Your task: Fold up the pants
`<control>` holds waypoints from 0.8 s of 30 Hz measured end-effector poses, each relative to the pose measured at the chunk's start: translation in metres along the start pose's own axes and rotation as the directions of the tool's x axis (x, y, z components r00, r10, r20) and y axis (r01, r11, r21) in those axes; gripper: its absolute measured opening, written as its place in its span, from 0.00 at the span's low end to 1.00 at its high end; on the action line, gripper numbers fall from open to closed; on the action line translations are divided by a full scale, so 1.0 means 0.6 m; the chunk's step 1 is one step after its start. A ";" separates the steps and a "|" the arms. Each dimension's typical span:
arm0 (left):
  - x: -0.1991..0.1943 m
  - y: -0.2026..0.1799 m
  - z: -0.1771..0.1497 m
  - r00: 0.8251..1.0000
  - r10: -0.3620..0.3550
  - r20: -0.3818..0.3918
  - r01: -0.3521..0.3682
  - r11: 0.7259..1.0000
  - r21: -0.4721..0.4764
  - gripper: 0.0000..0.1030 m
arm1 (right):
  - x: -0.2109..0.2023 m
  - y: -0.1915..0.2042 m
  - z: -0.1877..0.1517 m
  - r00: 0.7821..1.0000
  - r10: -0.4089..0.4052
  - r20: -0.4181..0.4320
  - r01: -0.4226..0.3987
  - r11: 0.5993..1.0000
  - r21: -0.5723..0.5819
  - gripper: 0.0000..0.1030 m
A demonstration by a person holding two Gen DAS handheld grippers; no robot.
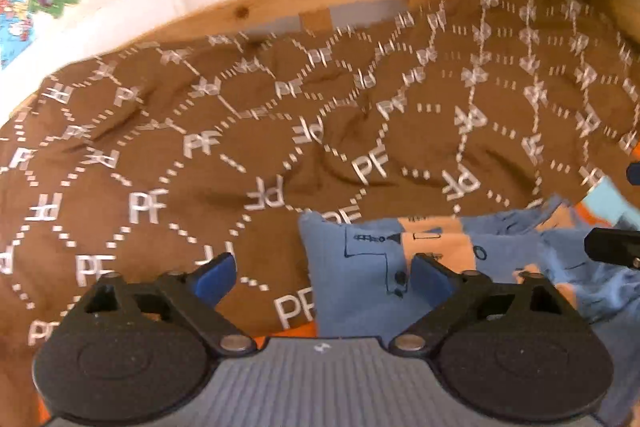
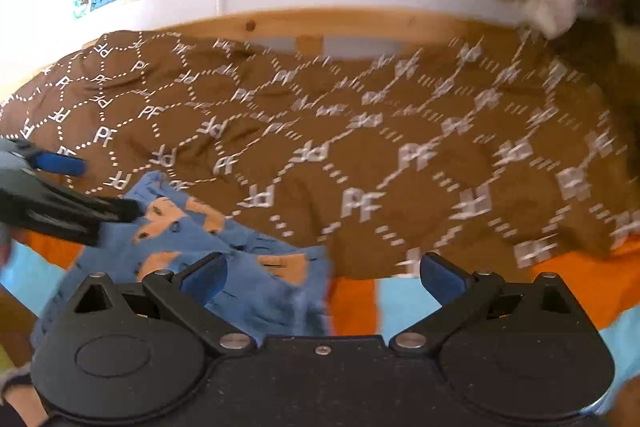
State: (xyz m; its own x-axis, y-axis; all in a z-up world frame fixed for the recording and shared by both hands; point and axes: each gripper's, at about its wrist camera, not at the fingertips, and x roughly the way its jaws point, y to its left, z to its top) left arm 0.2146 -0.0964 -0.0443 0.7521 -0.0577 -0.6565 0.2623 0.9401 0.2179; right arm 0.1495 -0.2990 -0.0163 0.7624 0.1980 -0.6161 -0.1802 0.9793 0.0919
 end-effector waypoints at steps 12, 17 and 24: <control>0.021 0.019 -0.022 0.999 0.031 -0.041 -0.035 0.996 -0.082 0.92 | -0.001 -0.057 -0.004 0.981 -0.196 -0.001 0.196 0.980 0.039 0.97; -0.027 0.026 -0.033 1.000 -0.028 -0.003 0.027 0.992 -0.126 0.97 | -0.022 0.015 -0.011 0.998 -0.051 0.046 0.056 0.992 -0.117 0.99; -0.030 0.035 -0.077 0.998 0.020 -0.066 -0.027 0.995 -0.096 0.98 | 0.005 0.010 -0.033 0.994 -0.099 -0.054 0.092 0.988 -0.126 0.99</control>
State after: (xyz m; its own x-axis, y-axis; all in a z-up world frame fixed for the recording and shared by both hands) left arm 0.1784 -0.0601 -0.0611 0.7158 -0.0161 -0.6981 0.1826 0.9693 0.1649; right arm 0.1383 -0.2932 -0.0333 0.7415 0.0972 -0.6639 -0.1859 0.9805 -0.0641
